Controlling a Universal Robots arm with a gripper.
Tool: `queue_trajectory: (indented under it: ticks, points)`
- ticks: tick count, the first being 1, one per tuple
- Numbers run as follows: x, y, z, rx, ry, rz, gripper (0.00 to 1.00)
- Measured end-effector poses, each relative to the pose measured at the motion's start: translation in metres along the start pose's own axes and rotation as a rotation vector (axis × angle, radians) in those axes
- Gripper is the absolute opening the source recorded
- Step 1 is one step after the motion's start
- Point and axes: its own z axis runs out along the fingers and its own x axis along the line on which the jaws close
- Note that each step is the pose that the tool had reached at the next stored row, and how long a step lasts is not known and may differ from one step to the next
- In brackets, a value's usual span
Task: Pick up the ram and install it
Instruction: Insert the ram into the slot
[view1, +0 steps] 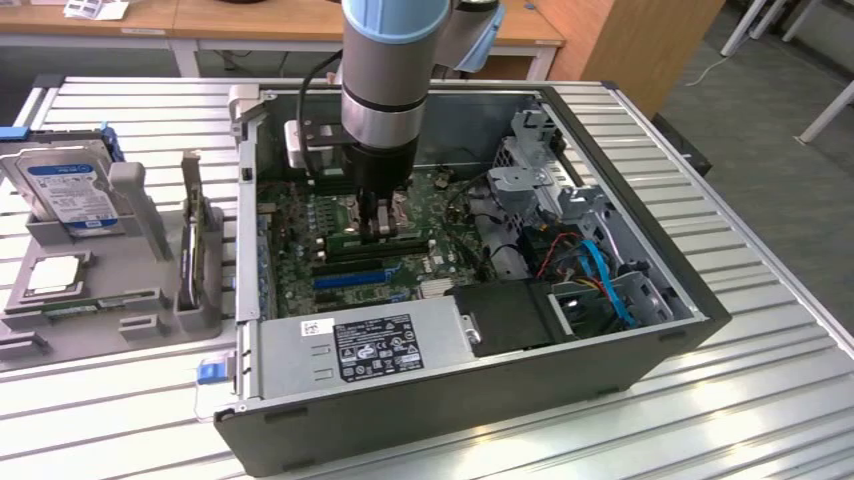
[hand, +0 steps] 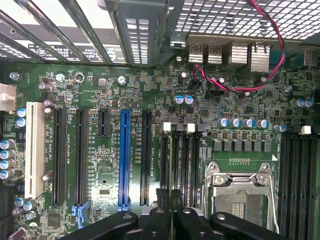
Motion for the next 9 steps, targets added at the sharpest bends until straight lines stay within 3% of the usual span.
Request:
queue_trajectory:
  ticks: [9]
  points:
    - [0.0021, 0.0000, -0.0001, 0.0000, -0.0002, 0.000, 0.12]
